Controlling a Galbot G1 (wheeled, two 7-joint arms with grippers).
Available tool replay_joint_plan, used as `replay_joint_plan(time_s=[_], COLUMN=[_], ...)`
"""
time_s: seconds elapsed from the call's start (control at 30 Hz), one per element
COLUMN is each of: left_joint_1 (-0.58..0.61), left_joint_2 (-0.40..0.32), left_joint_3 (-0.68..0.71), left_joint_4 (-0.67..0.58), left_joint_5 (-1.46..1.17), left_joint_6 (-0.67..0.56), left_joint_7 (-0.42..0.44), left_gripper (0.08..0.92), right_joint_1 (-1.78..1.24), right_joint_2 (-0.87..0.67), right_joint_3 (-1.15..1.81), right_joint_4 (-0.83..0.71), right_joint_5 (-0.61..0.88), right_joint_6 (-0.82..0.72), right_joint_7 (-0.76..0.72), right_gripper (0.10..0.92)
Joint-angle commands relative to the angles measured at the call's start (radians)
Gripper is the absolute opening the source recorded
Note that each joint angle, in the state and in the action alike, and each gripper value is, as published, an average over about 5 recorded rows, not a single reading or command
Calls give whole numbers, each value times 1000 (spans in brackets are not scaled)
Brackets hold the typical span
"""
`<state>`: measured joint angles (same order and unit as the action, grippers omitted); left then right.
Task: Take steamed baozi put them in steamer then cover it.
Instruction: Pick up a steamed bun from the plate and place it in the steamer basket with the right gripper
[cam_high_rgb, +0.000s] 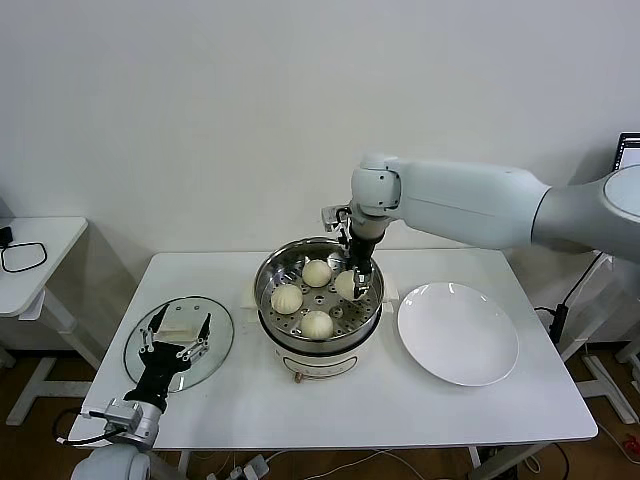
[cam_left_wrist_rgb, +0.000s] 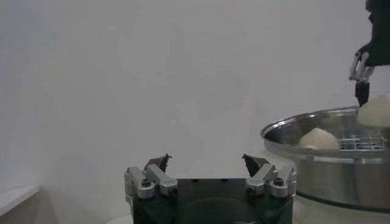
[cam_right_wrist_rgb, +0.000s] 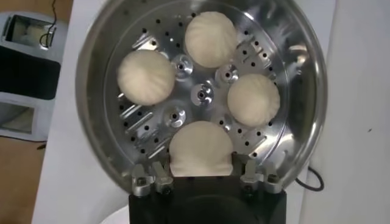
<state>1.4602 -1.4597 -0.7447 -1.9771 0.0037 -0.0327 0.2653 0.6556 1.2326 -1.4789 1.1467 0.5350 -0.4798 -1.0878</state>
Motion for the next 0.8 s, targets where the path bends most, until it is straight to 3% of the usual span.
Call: replay_joint_plan(time_s=[0.03, 0.53, 0.8], left_joint_1=[0, -2, 2], left_joint_2=[1, 0, -1], left_joint_3=[-5, -17, -17], left_joint_4=[0, 2, 0], left_joint_5=[-1, -6, -6], left_joint_6=[0, 1, 2], left_joint_7=[1, 5, 5], left_gripper=[823, 823, 823], right_joint_1=[-57, -70, -39], right_joint_2=[35, 26, -25], right_joint_3=[19, 25, 45], right_joint_4=[-54, -55, -28], right_joint_5=[-34, -39, -19], right_joint_6=[1, -2, 4], right_joint_7=[-1, -8, -22], right_gripper=[687, 687, 812])
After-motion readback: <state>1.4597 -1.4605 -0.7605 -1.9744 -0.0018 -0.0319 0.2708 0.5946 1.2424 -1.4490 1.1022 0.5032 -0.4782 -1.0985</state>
